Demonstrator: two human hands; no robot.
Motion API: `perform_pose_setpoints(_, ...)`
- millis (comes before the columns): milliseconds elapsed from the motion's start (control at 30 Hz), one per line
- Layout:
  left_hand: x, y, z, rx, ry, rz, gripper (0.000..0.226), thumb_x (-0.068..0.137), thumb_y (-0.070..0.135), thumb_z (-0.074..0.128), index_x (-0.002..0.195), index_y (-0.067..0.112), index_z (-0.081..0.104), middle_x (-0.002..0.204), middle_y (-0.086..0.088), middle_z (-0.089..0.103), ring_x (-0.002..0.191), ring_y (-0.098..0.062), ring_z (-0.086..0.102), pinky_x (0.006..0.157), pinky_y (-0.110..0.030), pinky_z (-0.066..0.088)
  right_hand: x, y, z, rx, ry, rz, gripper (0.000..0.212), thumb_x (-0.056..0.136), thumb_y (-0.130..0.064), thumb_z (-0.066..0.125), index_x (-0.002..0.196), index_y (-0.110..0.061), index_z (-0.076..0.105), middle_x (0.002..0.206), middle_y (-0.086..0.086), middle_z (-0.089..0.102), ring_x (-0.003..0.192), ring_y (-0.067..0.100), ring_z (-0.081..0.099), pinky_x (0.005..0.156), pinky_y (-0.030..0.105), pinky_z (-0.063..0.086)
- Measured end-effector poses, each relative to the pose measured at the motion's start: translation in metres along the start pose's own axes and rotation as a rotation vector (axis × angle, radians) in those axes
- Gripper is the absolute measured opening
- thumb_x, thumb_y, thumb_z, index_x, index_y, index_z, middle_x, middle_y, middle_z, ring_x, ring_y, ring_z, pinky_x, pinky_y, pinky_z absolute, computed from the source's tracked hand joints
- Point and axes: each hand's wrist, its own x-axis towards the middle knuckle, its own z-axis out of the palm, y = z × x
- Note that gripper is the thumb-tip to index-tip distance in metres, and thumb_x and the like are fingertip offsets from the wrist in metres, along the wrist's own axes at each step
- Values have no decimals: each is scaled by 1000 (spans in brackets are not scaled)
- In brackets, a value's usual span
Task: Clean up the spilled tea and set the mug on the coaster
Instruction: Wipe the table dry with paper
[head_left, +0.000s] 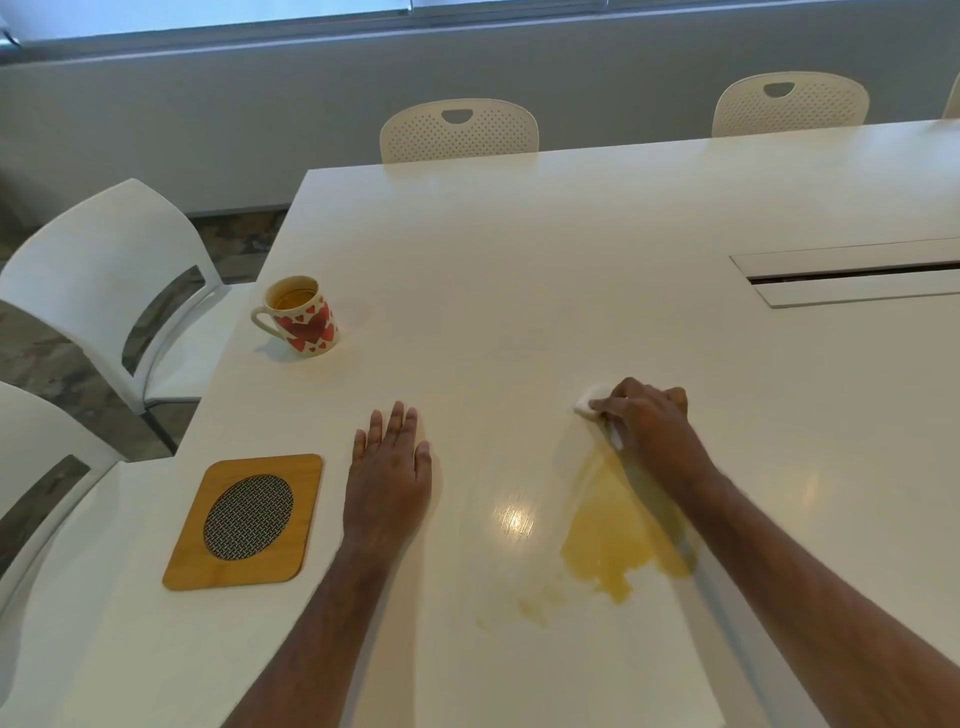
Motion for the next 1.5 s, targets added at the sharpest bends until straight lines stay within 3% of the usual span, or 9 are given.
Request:
perform_pose_setpoints(233,1,-1,0,14,-3,-5,57,110,35,29,165,22,22,173,3,16,161,-17,6,131,-39,3,-41,-96,13,107,-27,-237,32,91,-32,49,104,-38,78,94,-13,65,82,10,63,81,38,31)
perform_pose_setpoints(367,1,-2,1,20,-8,-3,58,111,36,29,166,22,19,173,3,13,161,-17,3,131,-40,2,-77,-127,22,80,-193,-490,33,96,-20,52,116,-38,71,104,-12,61,88,12,57,85,38,31)
perform_pose_setpoints(500,1,-2,2,8,-9,-1,57,111,36,29,166,22,19,173,4,13,161,-16,3,131,-40,2,-88,-120,17,34,-222,-561,34,101,-14,50,116,-40,65,109,-14,57,92,11,54,88,38,38)
perform_pose_setpoints(600,1,-2,1,1,-3,-3,57,111,35,30,165,22,22,173,4,15,161,-17,5,131,-40,3,-73,-93,8,58,-119,-448,30,93,-19,48,108,-38,67,106,-14,61,90,10,58,85,39,33)
perform_pose_setpoints(800,0,-2,1,3,-5,0,56,111,36,28,165,22,21,173,4,14,161,-17,5,131,-39,2,-28,-12,-15,-66,-21,-3,24,83,-31,59,103,-36,71,98,-11,64,89,16,68,80,43,30)
perform_pose_setpoints(1000,0,-2,2,14,0,-2,56,111,34,30,165,21,24,173,2,17,161,-19,8,131,-40,4,-31,36,-26,-81,9,162,29,81,-34,47,102,-37,66,95,-10,60,83,23,70,80,56,46)
perform_pose_setpoints(1200,1,-3,3,33,-9,3,57,111,35,29,165,20,24,173,2,18,161,-19,8,131,-42,6,-51,-42,-6,-66,-30,-30,24,83,-24,62,101,-36,72,96,-12,62,86,15,66,81,39,29)
perform_pose_setpoints(1300,1,-4,4,36,-9,3,56,111,35,30,165,20,24,173,2,18,161,-19,8,131,-42,6,-67,-89,10,-60,-10,-191,22,85,-23,62,99,-38,69,95,-12,60,81,14,60,81,40,34)
perform_pose_setpoints(1500,2,-4,4,37,-10,5,57,111,35,29,165,20,24,172,2,18,161,-19,8,131,-42,6,-99,-115,17,-15,-138,-414,49,80,2,64,110,-36,63,103,-10,55,84,16,53,84,39,33)
